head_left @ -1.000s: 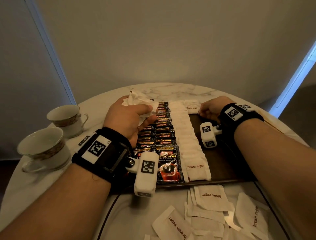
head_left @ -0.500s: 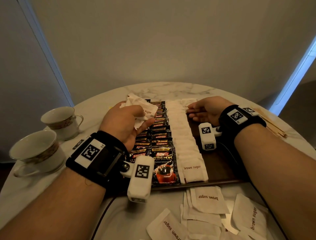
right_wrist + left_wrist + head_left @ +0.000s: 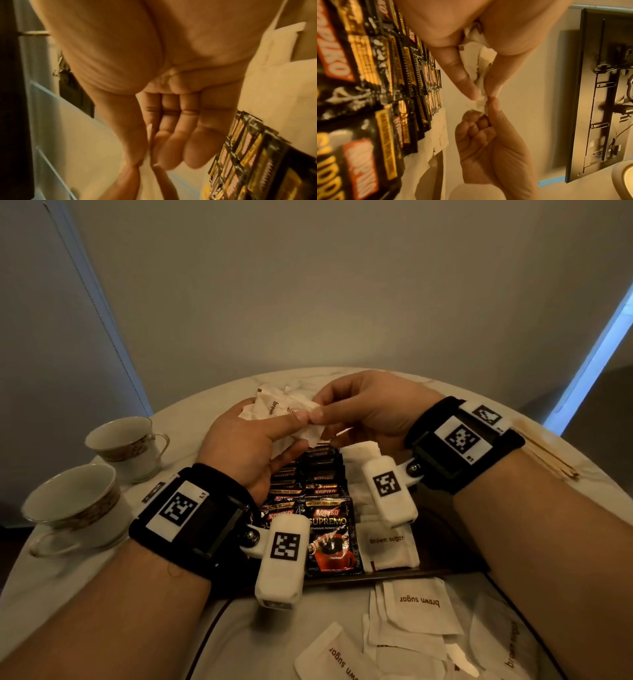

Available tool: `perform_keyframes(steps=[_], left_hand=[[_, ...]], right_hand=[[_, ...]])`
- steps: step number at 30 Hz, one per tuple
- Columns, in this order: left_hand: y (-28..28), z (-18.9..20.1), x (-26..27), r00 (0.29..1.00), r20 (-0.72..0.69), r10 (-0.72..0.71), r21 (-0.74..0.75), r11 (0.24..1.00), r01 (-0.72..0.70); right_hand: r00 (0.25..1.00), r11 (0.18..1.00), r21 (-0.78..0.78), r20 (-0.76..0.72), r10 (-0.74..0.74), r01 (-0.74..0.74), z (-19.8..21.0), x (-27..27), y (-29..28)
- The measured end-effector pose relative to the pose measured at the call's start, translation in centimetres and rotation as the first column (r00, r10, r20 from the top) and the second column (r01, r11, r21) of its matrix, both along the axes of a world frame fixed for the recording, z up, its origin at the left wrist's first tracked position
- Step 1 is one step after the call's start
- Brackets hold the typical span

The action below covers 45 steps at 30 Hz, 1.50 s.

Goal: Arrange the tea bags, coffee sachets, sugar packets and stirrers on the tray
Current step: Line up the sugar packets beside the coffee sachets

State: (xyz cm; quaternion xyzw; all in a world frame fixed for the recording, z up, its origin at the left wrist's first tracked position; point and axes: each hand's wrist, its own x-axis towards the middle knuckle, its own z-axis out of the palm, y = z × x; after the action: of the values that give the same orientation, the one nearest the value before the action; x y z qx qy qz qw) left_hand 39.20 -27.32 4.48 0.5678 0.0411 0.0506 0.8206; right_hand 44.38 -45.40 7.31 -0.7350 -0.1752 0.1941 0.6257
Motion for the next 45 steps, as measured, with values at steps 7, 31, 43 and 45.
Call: perform_keyframes(steps=[7,31,43,45], left_hand=[[0.1,0.2,-0.1,1.0,0.008,-0.013,0.003,1.0,0.013],[0.8,0.1,0.5,0.998,0.019,0.056,-0.034,0.998,-0.055],[0.7,0.0,0.4,0.996,0.019,0.086,0.03,0.996,-0.087],[0.6,0.0,0.4,0.996,0.013,0.085,0.032,0.996,-0.085]], right_hand=[[0.982,0.987,-0.02,0.106,-0.156,0.158,0.9,-0.3,-0.5],[0.73,0.736,0.101,0.091,-0.677,0.67,-3.0,4.7,-5.4],[0.717,0.7,-0.234,-0.019,-0.697,0.675,-7.2,8.0,-9.0],[0.703,0.697,-0.22,-0.062,-0.708,0.682,-7.1,7.9,-8.8]])
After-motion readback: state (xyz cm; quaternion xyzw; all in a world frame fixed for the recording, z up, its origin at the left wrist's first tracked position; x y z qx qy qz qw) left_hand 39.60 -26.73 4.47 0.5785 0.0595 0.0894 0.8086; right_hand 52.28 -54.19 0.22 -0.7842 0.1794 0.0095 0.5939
